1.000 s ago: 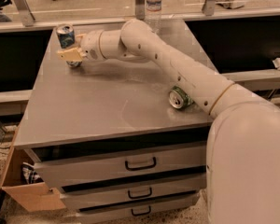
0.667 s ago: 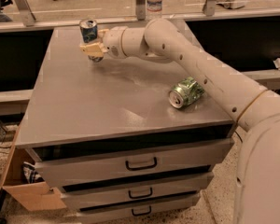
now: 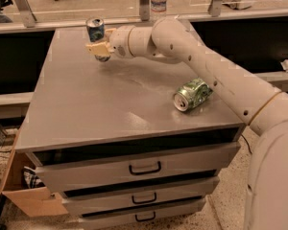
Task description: Move redbull can near water bottle
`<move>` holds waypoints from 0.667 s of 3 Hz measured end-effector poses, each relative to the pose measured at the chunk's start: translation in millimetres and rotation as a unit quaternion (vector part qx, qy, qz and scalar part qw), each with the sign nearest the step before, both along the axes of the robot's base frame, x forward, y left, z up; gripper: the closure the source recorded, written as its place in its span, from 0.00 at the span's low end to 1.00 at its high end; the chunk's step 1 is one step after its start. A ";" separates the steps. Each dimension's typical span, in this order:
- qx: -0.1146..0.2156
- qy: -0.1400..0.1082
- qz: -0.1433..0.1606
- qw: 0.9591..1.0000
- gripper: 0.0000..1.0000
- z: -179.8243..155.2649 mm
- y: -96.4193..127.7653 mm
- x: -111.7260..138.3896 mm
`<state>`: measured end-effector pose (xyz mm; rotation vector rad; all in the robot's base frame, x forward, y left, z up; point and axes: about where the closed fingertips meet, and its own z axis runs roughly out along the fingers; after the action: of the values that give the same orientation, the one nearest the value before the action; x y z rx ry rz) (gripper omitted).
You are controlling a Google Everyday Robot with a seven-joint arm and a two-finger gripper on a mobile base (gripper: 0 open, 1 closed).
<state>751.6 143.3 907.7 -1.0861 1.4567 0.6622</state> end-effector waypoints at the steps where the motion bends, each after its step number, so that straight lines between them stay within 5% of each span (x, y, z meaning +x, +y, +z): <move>1: -0.025 -0.028 -0.054 0.998 1.00 26.2 -46.5 22.3; 2: -0.053 -0.056 -0.118 0.990 1.00 51.8 -109.2 53.6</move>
Offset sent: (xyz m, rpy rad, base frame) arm 0.0954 -0.2073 0.0901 -0.1837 -0.1902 -0.4261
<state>805.2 34.1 959.5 -0.9949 1.5072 0.3543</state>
